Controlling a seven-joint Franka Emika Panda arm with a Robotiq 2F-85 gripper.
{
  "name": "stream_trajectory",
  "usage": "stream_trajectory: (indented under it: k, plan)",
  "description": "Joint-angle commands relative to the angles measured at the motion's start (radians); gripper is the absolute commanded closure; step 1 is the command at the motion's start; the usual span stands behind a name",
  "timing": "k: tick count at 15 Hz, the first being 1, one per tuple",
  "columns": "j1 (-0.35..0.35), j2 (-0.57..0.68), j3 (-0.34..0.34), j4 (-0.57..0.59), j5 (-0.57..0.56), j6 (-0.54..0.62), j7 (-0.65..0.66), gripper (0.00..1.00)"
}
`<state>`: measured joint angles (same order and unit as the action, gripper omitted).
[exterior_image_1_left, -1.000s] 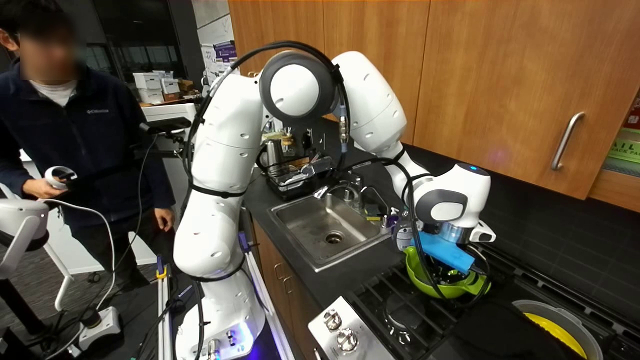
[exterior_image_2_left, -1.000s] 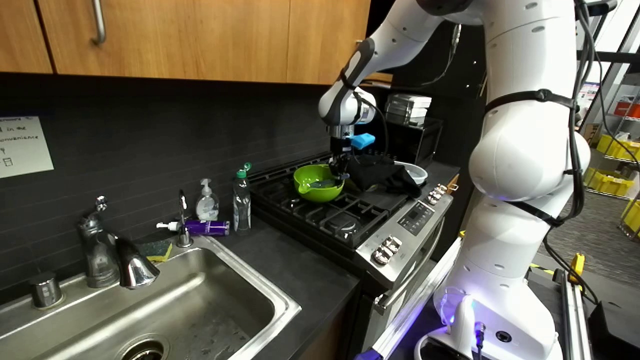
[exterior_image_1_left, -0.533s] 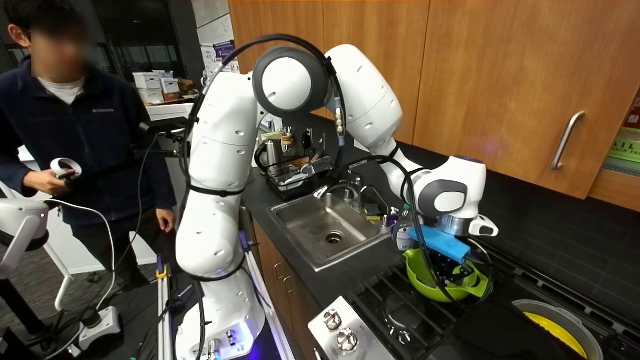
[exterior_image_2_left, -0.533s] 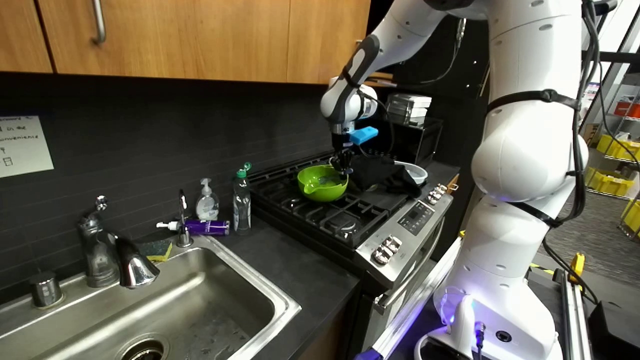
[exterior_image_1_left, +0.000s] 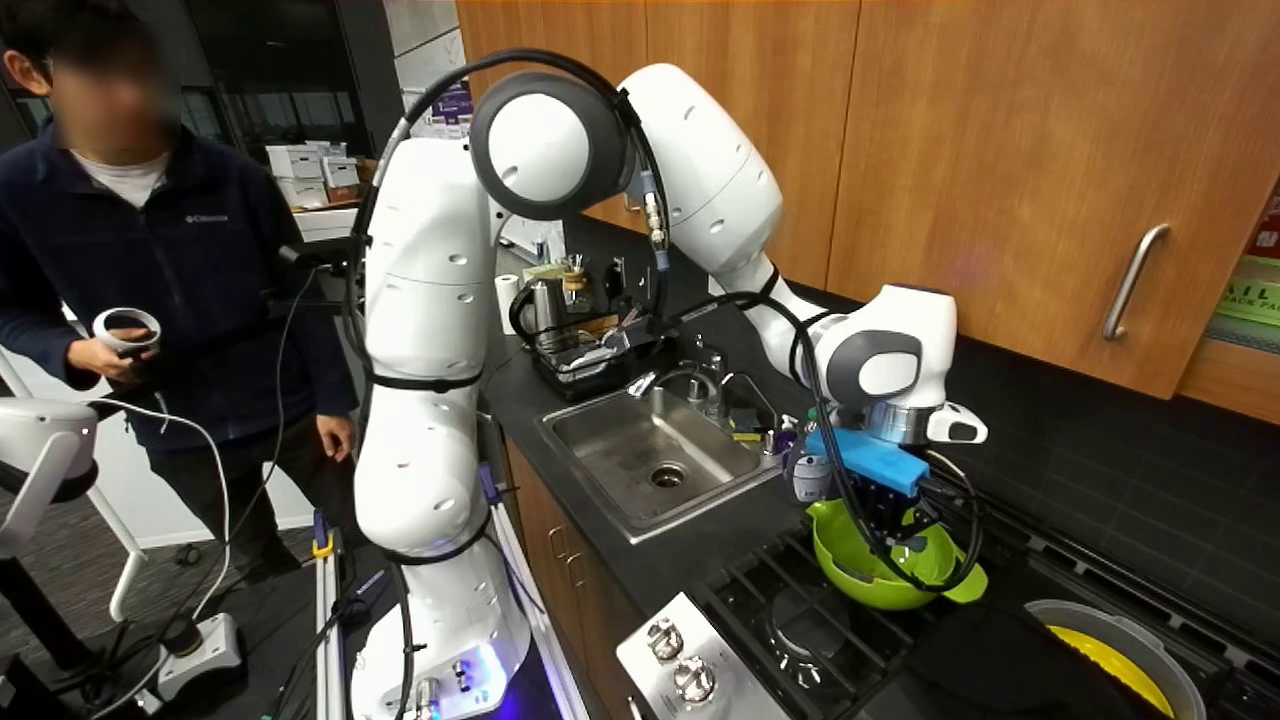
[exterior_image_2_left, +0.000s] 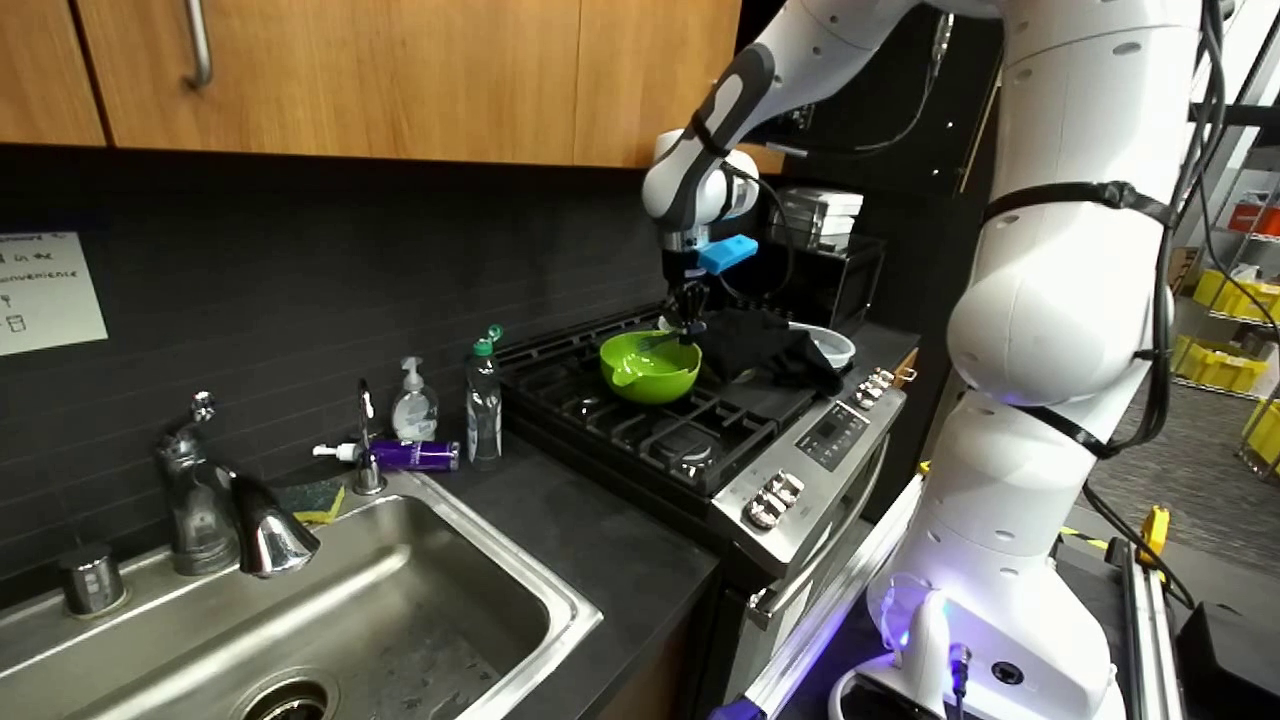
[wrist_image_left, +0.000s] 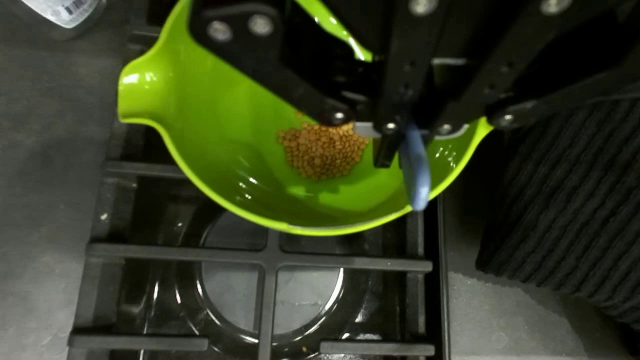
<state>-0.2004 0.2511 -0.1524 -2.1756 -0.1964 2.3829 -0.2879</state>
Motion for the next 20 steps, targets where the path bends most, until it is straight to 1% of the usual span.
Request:
stream_trajectory:
  k: [1,4,5,7,9,11,12,14,16,18,19,20]
  plan:
    - [-0.024,-0.084,0.036,-0.078,0.08,0.064,-0.148,0.99]
    - [-0.067,-0.119,0.07,-0.149,0.253,0.174,-0.387,0.99]
    - [-0.112,-0.131,0.114,-0.184,0.314,0.219,-0.462,0.99]
    - [-0.223,-0.14,0.232,-0.225,0.483,0.261,-0.619,0.99]
    - [-0.343,-0.137,0.358,-0.229,0.651,0.246,-0.782,0.99]
    - [-0.454,-0.134,0.463,-0.212,0.797,0.201,-0.947,0.99]
    - [-0.504,-0.13,0.504,-0.198,0.861,0.171,-1.029,0.99]
    - [-0.59,-0.121,0.557,-0.176,0.955,0.099,-1.189,0.99]
    - [-0.664,-0.109,0.577,-0.159,1.028,0.006,-1.346,0.99]
    - [-0.719,-0.091,0.557,-0.151,1.087,-0.108,-1.5,0.99]
    - [-0.739,-0.079,0.533,-0.155,1.109,-0.17,-1.579,0.99]
    - [-0.609,-0.072,0.36,-0.145,1.138,-0.254,-1.647,0.99]
